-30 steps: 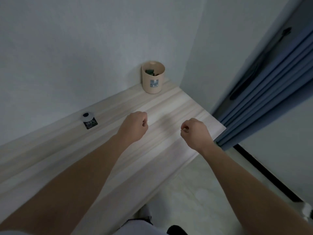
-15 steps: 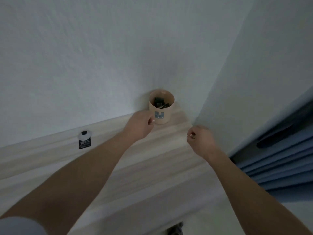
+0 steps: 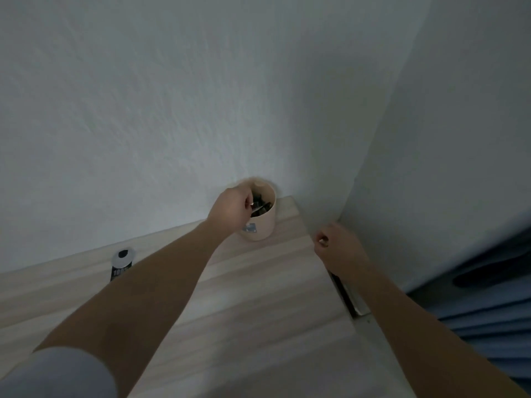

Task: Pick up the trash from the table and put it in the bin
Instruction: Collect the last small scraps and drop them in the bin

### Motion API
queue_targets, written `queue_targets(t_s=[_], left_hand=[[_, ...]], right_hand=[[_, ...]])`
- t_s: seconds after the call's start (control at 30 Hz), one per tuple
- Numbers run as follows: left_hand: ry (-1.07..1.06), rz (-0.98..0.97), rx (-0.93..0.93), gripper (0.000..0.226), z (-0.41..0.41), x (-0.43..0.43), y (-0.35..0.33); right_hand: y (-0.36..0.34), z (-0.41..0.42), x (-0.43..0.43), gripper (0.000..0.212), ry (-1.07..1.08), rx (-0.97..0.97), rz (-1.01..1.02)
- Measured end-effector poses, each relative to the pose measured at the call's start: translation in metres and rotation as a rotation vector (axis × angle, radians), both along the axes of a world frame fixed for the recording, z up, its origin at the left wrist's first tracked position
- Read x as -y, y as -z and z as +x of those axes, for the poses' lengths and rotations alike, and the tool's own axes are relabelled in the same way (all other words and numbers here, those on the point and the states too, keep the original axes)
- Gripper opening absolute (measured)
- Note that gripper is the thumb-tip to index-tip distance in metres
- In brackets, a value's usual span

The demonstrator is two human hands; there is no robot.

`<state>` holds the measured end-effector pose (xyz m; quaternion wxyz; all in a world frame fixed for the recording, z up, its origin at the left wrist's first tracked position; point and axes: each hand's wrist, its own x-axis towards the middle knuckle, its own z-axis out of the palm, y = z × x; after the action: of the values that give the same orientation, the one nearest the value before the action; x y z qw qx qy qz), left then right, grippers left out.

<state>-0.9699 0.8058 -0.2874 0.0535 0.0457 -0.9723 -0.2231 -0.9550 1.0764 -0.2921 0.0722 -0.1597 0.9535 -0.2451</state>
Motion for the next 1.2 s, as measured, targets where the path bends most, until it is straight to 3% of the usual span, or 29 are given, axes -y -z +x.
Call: queue_targets(t_s=[0.3,0.43,0.53,0.87,1.2], left_hand=[[-0.05,0.046,0.036,0.022,-0.041,-0.013,0.015],[-0.059,0.001,0.099,0.053,-0.047,0.003,0.029],[-0.002,-0.061,0.135,0.064,-0.045,0.013,0.032],[-0.058,-0.186,-0.005,0.052,-0.011,0.054,0.024],[-0.189,-0.251,0.064,0.053,0.028,0.12,0.033]], right_hand=[[0.005,-0.044,0.001,0.006,-0.038,0.005,0.024],[0.009,-0.061,0.016,0.008,-0.076,0.033,0.035],[0.012,-0.07,0.031,0.006,-0.116,0.035,0.034],[0.012,-0.099,0.099,0.011,-0.254,-0.021,0.063],[0.011,-0.131,0.164,0.008,-0.333,-0.103,0.148]])
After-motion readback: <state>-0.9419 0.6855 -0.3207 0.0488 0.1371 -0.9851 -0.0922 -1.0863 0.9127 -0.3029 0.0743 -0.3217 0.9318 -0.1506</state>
